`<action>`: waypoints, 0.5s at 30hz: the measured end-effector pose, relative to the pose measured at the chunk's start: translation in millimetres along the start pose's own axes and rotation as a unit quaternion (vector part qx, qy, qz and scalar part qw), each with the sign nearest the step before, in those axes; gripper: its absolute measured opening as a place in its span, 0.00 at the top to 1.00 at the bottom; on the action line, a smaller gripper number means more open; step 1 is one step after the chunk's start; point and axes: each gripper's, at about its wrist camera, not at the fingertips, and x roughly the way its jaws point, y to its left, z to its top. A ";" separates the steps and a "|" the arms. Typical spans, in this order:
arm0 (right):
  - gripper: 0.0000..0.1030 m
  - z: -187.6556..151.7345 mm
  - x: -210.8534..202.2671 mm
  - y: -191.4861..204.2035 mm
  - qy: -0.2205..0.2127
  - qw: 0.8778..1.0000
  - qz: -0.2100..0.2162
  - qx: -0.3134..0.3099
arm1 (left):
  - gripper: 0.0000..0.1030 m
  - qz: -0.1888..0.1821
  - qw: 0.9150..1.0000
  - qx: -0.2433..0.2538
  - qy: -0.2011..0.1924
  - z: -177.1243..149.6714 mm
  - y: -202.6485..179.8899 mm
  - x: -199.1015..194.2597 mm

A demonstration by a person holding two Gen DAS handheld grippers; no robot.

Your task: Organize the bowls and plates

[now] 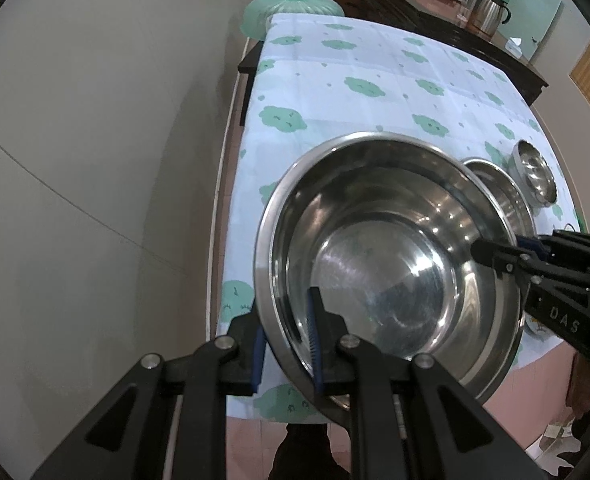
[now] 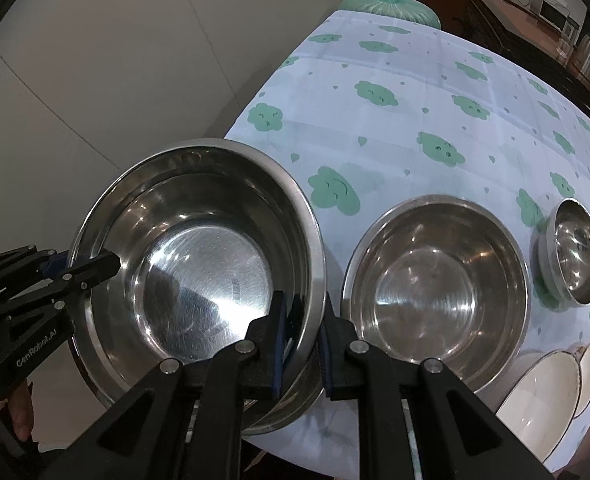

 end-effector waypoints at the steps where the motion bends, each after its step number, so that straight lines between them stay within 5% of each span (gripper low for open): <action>1: 0.85 -2.2 0.3 0.4 0.001 1.000 0.000 0.000 | 0.85 0.000 1.000 0.001 0.001 -1.1 -0.3 0.4; 15: 0.84 -32.6 10.2 1.5 0.028 1.000 -0.007 0.005 | 0.85 -0.003 0.999 0.021 0.026 -26.3 -9.6 11.3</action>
